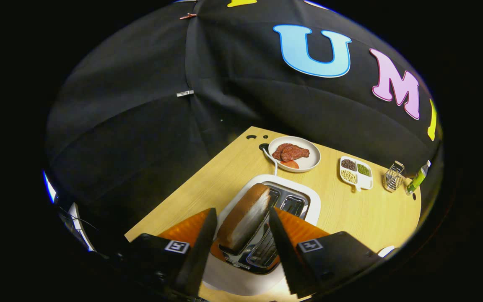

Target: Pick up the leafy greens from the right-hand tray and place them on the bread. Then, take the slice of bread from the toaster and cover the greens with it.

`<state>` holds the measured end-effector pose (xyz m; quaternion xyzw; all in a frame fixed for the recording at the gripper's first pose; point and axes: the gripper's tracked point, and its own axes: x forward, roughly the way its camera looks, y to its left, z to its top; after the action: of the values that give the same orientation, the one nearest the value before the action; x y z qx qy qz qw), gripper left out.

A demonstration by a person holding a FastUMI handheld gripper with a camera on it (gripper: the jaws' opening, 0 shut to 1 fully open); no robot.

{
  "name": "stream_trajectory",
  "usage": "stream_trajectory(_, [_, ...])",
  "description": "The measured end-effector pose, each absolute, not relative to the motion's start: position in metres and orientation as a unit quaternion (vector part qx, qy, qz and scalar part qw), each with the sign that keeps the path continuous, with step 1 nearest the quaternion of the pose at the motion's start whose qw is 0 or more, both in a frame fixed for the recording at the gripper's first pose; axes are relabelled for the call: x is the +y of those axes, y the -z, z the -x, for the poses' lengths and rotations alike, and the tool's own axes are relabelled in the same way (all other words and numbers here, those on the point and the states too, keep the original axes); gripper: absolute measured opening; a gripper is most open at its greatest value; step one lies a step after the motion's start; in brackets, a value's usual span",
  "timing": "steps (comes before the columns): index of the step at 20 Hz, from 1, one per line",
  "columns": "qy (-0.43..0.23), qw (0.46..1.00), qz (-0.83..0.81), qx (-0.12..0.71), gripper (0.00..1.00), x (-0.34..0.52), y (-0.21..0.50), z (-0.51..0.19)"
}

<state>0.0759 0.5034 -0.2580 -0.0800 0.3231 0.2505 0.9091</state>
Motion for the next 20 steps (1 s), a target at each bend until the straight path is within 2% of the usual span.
stream_trajectory(1, [-0.246,0.911,0.077,0.322,0.66,0.504,0.259,-0.077])
stream_trajectory(4, [-0.241,0.908,0.071,0.335,0.63,0.508,0.266,-0.075])
stream_trajectory(5, [-0.239,0.908,0.068,0.337,0.54,0.510,0.266,-0.077])
stream_trajectory(6, [-0.235,0.909,0.067,0.338,0.49,0.508,0.264,-0.078])
stream_trajectory(9, [-0.222,0.911,0.073,0.340,0.19,0.501,0.263,-0.080])
stream_trajectory(15, [-0.271,0.895,0.050,0.352,0.15,0.502,0.252,-0.075])
stream_trajectory(20, [-0.277,0.903,0.015,0.329,0.14,0.488,0.214,-0.086])
